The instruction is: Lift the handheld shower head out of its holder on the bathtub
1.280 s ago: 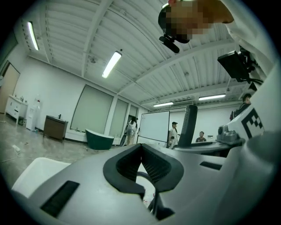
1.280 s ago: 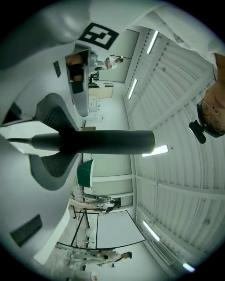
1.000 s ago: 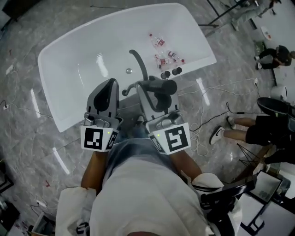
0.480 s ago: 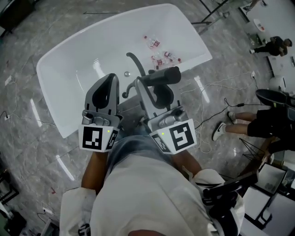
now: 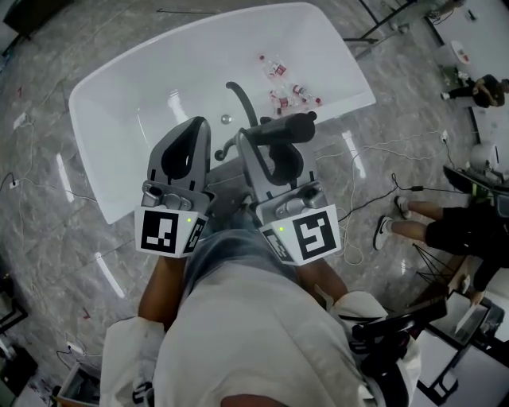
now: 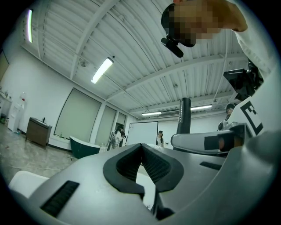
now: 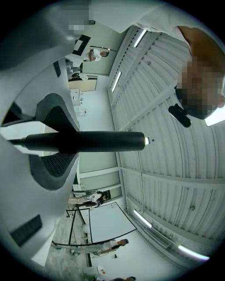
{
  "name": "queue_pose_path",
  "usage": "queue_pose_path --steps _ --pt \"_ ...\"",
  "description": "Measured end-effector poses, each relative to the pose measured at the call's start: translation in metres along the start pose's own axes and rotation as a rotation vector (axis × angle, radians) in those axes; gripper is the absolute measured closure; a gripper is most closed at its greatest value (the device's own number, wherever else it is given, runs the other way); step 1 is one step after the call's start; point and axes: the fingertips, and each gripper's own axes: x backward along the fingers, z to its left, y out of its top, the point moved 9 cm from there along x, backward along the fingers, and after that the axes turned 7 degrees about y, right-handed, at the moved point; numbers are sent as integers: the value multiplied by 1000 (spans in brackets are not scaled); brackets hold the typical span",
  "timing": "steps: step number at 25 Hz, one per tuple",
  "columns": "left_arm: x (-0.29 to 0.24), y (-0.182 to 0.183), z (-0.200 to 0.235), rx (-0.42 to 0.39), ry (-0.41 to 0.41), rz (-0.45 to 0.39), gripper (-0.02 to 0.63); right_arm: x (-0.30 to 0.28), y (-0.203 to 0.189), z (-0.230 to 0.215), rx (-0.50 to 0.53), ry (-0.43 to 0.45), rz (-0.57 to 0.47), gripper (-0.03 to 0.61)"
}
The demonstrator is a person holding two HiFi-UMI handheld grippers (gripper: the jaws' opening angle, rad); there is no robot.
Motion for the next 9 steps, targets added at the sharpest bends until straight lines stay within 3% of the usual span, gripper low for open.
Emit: queue_pose_path --steps 9 --pt "8 -17 -9 -5 0 14 595 13 -16 0 4 2 11 437"
